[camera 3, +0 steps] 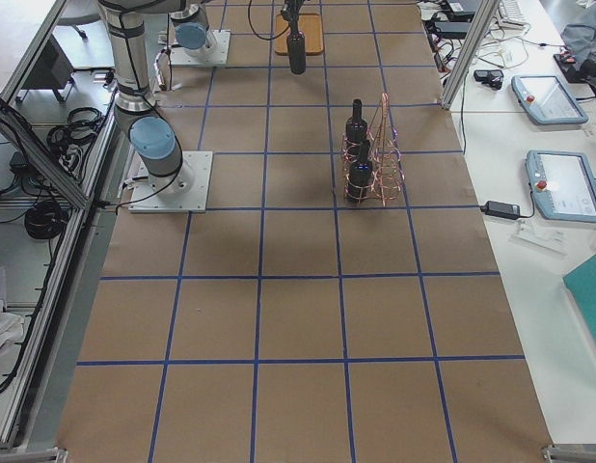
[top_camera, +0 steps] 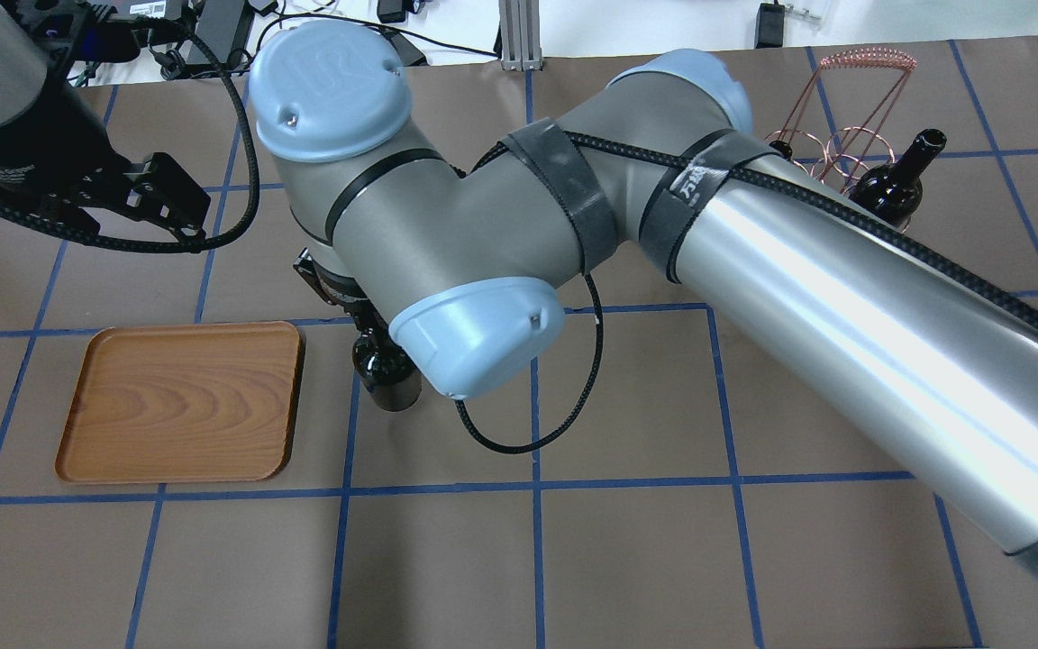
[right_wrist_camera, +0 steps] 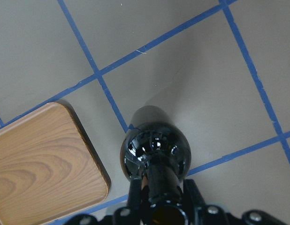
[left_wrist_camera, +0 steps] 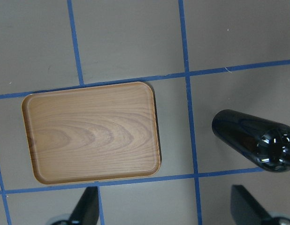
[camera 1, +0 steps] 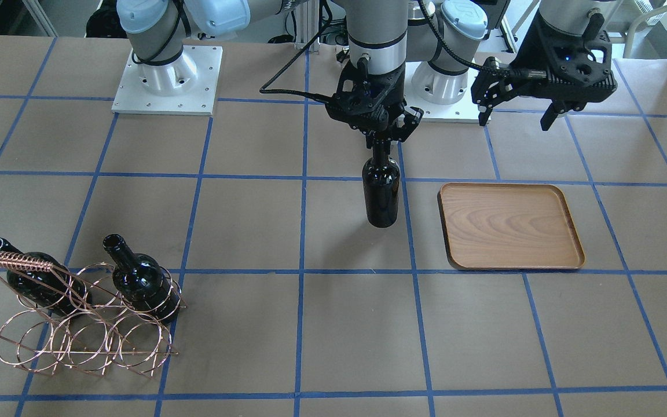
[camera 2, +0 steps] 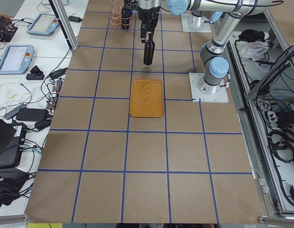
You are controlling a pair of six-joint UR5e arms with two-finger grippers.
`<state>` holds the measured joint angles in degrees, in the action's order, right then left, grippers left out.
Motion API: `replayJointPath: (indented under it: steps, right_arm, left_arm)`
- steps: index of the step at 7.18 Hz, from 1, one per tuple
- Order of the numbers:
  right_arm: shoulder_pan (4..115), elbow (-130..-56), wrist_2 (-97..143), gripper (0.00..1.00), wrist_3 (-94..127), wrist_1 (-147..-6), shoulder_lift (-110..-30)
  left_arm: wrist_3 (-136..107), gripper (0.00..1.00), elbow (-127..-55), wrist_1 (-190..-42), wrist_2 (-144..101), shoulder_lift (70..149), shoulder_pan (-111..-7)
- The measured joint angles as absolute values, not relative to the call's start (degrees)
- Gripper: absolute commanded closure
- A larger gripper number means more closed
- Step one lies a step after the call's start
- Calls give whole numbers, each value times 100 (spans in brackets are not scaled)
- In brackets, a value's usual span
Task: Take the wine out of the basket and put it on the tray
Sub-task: 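Carry the bottle with the right gripper toward the wooden tray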
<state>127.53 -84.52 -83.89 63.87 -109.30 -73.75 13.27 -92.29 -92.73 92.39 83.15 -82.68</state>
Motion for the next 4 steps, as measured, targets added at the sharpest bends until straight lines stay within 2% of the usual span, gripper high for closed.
replayJointPath:
  steps: [4]
  right_arm:
    - [12774,-8408,-8481,0,6404,-11038,-7443]
  left_arm:
    - [1333,0,-9209,-9272,9229,8314,-8268]
